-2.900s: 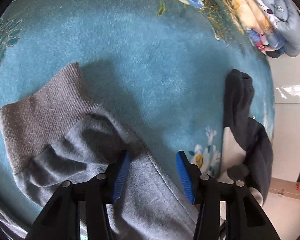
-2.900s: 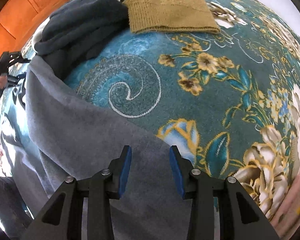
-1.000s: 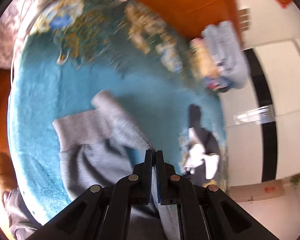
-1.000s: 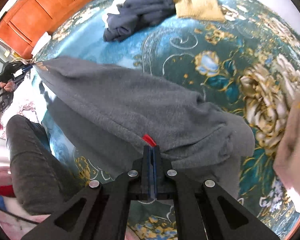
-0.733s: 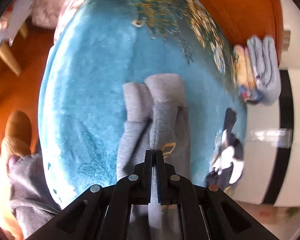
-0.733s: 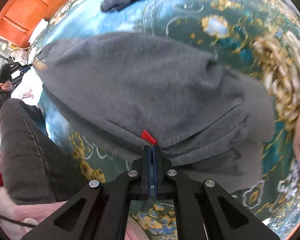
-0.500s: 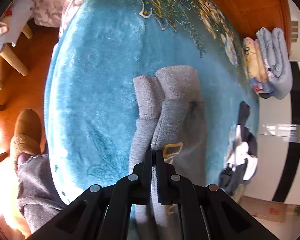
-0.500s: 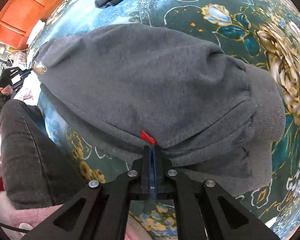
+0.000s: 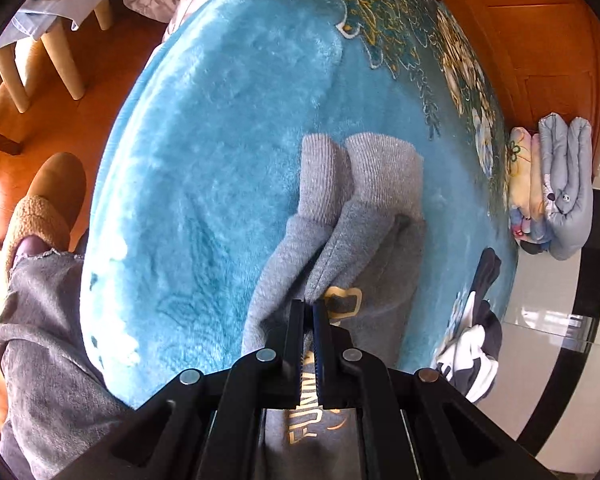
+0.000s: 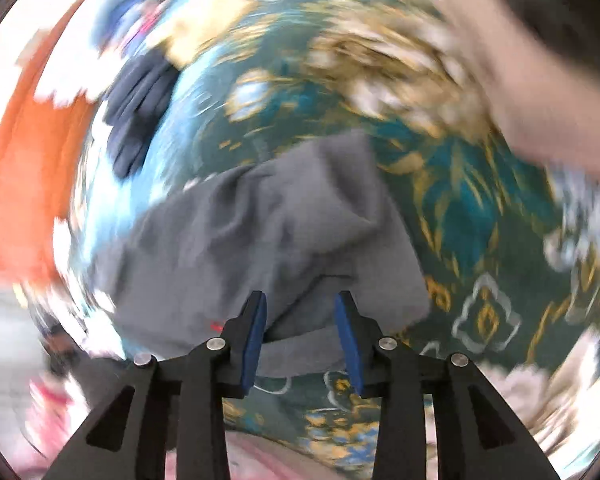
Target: Fold clothes
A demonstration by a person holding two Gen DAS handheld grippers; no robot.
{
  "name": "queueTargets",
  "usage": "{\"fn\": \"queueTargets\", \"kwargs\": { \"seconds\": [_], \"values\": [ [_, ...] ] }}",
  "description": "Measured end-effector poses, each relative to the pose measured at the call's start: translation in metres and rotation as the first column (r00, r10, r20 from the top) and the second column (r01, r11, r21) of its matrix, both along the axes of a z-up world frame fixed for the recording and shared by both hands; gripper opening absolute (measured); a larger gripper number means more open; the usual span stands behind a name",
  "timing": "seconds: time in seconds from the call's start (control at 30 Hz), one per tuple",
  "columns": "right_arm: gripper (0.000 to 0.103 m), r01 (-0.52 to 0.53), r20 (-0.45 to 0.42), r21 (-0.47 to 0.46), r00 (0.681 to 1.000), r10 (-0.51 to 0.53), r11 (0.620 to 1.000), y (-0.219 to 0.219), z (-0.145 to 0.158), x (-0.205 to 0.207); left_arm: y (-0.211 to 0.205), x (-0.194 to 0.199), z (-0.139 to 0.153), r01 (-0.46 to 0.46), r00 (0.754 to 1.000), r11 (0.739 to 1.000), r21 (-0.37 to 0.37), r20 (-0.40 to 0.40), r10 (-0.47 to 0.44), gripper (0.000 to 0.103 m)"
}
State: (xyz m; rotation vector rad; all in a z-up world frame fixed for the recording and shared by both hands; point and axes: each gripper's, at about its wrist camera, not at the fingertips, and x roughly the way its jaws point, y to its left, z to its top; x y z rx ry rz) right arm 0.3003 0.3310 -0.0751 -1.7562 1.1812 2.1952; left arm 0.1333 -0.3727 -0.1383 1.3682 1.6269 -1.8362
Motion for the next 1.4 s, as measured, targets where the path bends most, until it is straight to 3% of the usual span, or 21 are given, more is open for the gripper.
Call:
{"fn": "queueTargets", "kwargs": {
  "seconds": [0.1,0.2,0.3,0.33,0.4,0.47,0.57,0.67,0.73,0.87,0.93,1.07,1.13,1.23,1.3,1.4],
  "values": [
    [0.043,0.107,-0.026,-0.166,0.993,-0.113,0.98,0.006,-0.016,0.005,0.002,0.0,0.003,0.019,1.0,0.999,-0.044,0.011,-0.018,0.006],
    [0.055,0.148,-0.015,-0.201,0.988,-0.154,0.968,0.001,-0.028,-0.005,0.004,-0.003,0.006,0.056,0.998,0.995,-0.084,0.022,-0.054,0.007],
    [0.054,0.206,0.048,-0.181,0.979,-0.2,0.962,-0.004,-0.041,-0.016,0.008,-0.006,0.01,0.093,0.996,0.988,-0.123,0.028,-0.091,0.007],
    [0.051,0.231,0.058,-0.184,0.973,-0.224,0.955,-0.005,-0.043,-0.017,0.009,-0.007,0.011,0.102,0.995,0.986,-0.131,0.025,-0.099,0.007],
    [0.006,0.24,0.062,-0.19,0.971,-0.232,0.952,-0.007,-0.039,-0.021,0.01,-0.009,0.013,0.113,0.994,0.983,-0.146,0.018,-0.111,0.004],
    [0.006,0.195,0.027,-0.179,0.981,-0.193,0.964,-0.012,-0.023,-0.026,0.01,-0.008,0.022,0.104,0.994,0.977,-0.186,-0.02,-0.109,0.004],
    [0.006,0.117,-0.102,-0.145,0.986,-0.132,0.983,-0.018,0.025,-0.021,0.012,-0.005,0.038,0.07,0.991,0.964,-0.255,-0.097,-0.097,0.004],
    [0.006,0.064,-0.188,-0.097,0.979,-0.081,0.993,-0.022,0.061,-0.005,0.009,-0.001,0.037,0.046,0.995,0.965,-0.258,-0.077,-0.068,0.004],
    [0.006,0.057,-0.132,-0.074,0.989,-0.067,0.996,-0.023,0.052,0.01,0.008,-0.002,0.033,0.058,0.997,0.967,-0.25,-0.033,-0.068,0.004],
    [0.006,0.132,0.088,-0.079,0.988,-0.125,0.988,-0.022,-0.018,0.027,0.009,-0.005,0.028,0.106,0.994,0.959,-0.261,0.037,-0.1,0.004],
    [0.006,0.154,0.129,-0.094,0.982,-0.141,0.984,-0.023,-0.035,0.031,0.011,-0.006,0.028,0.125,0.992,0.952,-0.278,0.059,-0.113,0.004],
    [0.007,0.136,0.123,-0.096,0.985,-0.124,0.986,-0.021,-0.033,0.03,0.014,-0.009,0.025,0.136,0.989,0.951,-0.278,0.099,-0.112,0.004],
    [0.01,0.115,0.114,-0.084,0.988,-0.105,0.99,-0.02,-0.03,0.027,0.014,-0.009,0.024,0.141,0.988,0.95,-0.279,0.102,-0.117,0.004],
    [0.025,0.069,0.075,-0.082,0.995,-0.063,0.994,-0.017,-0.02,0.028,0.016,-0.008,0.023,0.147,0.987,0.949,-0.277,0.106,-0.122,0.004],
    [0.048,0.053,0.04,-0.053,0.998,-0.051,0.997,-0.01,-0.011,0.032,0.017,-0.009,0.024,0.153,0.986,0.948,-0.281,0.11,-0.127,0.004],
    [0.056,0.104,-0.004,-0.003,0.995,-0.104,0.995,0.014,-0.004,0.04,0.02,-0.009,0.025,0.169,0.983,0.942,-0.291,0.117,-0.14,0.004]
  ]
}}
